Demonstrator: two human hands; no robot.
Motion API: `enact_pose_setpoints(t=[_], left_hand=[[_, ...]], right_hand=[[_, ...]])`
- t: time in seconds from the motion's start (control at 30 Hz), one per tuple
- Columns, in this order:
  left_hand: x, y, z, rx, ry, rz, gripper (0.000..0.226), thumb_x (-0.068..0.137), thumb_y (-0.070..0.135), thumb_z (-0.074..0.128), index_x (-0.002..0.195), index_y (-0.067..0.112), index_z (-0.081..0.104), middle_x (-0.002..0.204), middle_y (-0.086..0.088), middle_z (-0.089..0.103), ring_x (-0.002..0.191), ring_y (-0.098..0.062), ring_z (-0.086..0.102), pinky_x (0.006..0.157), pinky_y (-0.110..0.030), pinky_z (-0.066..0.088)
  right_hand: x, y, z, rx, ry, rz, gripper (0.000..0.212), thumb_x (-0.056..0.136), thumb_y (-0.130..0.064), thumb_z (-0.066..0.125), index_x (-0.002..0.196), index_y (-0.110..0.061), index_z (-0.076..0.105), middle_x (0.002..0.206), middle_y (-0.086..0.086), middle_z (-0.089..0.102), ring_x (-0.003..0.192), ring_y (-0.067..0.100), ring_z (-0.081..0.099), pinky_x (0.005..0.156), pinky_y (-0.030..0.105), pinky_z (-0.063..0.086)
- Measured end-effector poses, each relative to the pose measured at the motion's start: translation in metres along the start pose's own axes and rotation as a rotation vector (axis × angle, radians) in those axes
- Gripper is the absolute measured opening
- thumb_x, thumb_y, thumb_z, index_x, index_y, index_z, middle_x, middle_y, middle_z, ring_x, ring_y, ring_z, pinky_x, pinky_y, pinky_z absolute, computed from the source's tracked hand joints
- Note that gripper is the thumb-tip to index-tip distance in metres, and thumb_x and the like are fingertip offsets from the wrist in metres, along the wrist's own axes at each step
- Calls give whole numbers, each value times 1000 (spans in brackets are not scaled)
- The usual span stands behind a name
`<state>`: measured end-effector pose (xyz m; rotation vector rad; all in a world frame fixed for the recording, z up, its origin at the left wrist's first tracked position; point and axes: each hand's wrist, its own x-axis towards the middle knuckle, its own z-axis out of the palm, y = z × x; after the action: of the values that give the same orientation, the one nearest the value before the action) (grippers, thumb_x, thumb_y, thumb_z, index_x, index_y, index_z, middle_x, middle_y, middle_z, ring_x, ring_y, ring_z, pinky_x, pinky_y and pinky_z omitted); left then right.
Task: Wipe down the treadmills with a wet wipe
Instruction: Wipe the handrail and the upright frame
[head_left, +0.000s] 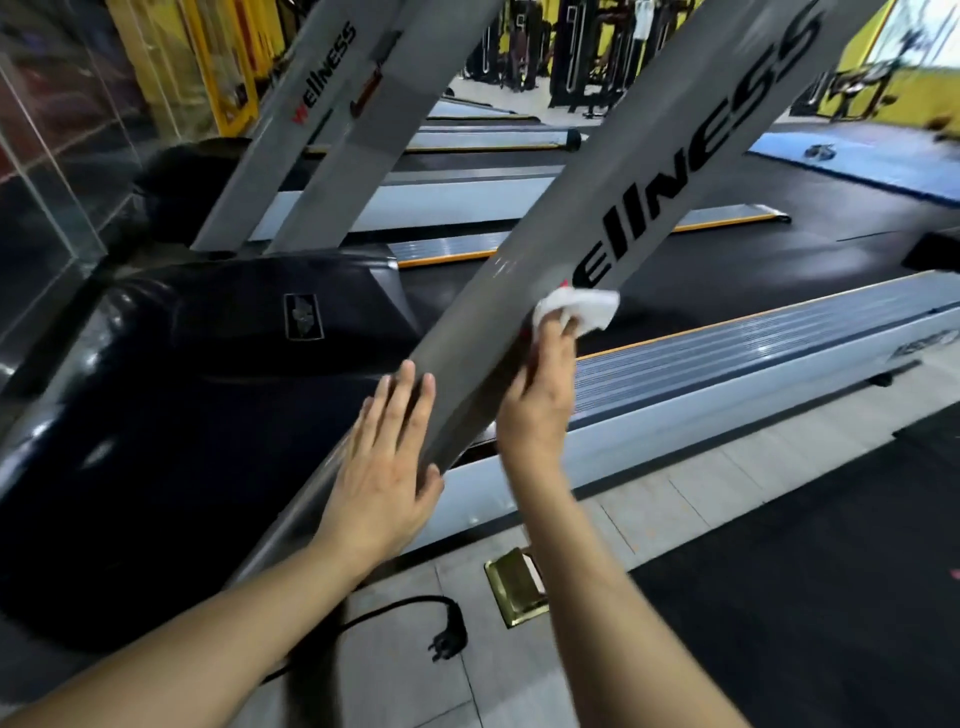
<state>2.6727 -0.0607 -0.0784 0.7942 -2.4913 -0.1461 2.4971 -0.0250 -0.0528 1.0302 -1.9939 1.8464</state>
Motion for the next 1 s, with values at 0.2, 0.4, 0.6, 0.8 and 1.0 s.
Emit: enact_pose_setpoints(t=[0.2, 0.4, 0.6, 0.8, 1.0], left_hand=[[-3, -6, 0, 6, -8, 27, 93, 95, 25, 59, 163, 18, -4, 171, 0, -13, 157, -21, -10, 125, -54, 19], [-4, 3, 4, 56, -32, -1, 90, 94, 45, 41, 162, 15, -10, 170, -7, -17, 157, -26, -14, 125, -55, 15], [-3, 3, 6, 65, -35, -2, 91, 92, 46, 40, 162, 12, -7, 170, -9, -16, 157, -29, -12, 124, -58, 17], [-3, -5, -5, 51, -59, 37, 93, 89, 35, 51, 163, 15, -2, 171, -4, -12, 158, -24, -8, 125, -49, 17], [-13, -39, -12, 73, -115, 100, 94, 87, 8, 59, 163, 10, 2, 171, 0, -8, 158, -18, 1, 125, -36, 12]], right_hand=[[9, -11, 13, 203, 115, 144, 47, 107, -21, 35, 152, -31, 30, 158, 8, 33, 141, 11, 38, 116, 28, 33], [54, -10, 0, 254, 141, 377, 44, 108, -32, 31, 152, -32, 32, 141, -1, 53, 119, 16, 58, 96, 19, 45], [-58, -21, 11, 192, -117, 589, 32, 109, -31, 28, 138, -25, 41, 117, 6, 64, 107, 24, 64, 88, 37, 50], [13, -24, 29, 271, 206, 129, 62, 96, 7, 38, 151, -19, 41, 163, 14, 26, 153, 23, 20, 123, 43, 26], [-91, 9, 72, 117, -66, -284, 39, 104, -12, 48, 143, -13, 50, 151, 25, 42, 146, 35, 34, 116, 53, 34]])
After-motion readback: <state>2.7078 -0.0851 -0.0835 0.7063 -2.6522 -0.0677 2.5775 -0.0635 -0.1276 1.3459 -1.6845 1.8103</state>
